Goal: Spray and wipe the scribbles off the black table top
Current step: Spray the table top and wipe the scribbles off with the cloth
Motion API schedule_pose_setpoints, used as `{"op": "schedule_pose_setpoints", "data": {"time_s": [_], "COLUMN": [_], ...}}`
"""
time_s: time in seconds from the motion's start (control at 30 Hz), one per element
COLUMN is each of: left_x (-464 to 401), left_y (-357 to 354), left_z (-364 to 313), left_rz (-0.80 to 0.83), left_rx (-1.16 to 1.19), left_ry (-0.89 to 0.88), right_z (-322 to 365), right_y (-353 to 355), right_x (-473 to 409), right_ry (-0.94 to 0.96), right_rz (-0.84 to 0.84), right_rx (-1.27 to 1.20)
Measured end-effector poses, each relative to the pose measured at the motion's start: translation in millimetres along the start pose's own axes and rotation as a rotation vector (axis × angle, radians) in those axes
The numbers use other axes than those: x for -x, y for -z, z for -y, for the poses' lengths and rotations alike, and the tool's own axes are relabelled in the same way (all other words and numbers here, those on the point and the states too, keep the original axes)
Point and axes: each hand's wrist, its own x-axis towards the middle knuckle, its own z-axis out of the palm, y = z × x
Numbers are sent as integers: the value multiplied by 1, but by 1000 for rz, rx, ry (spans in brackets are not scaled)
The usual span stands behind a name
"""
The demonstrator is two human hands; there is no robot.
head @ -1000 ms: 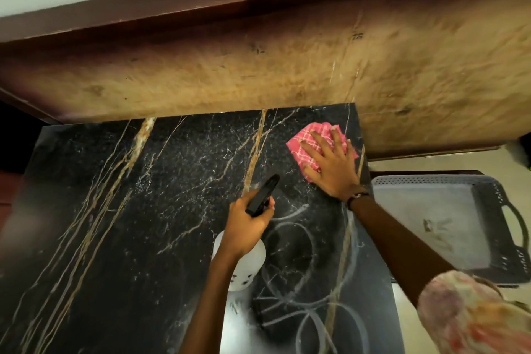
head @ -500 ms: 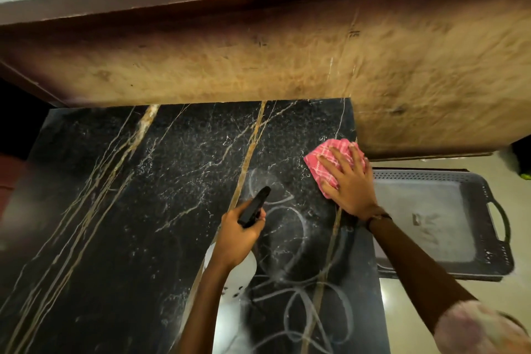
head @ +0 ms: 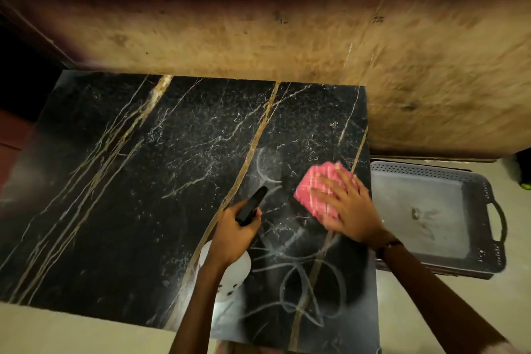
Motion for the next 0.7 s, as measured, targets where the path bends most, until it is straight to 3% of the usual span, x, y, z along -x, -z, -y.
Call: {"op": "schedule_pose_setpoints", "data": {"time_s": [0.13,0.27,0.4,0.53,0.6,0.7], "left_x": [2,4,9,13,15,19], "left_y": [6,15,22,31,34,39], "left_z": [8,15,23,29,31,34], "left_rz": [-34,-75,-65,-64,-55,-31], "left_rx": [16,-13,-10,27,40,33], "left_ry": [4,13,13,27,36,21], "right_z": [16,63,101,79,55,42], "right_y": [9,-4,-20,-23,-14,-1], "right_x": [-81,-136,-100,-23,-13,-53], "right_ry": [-259,-161,34,134,90,-129], "right_rz": [-11,23,40,6,-3,12], "right_rx": [-39,-17,51,35,21,-9]}}
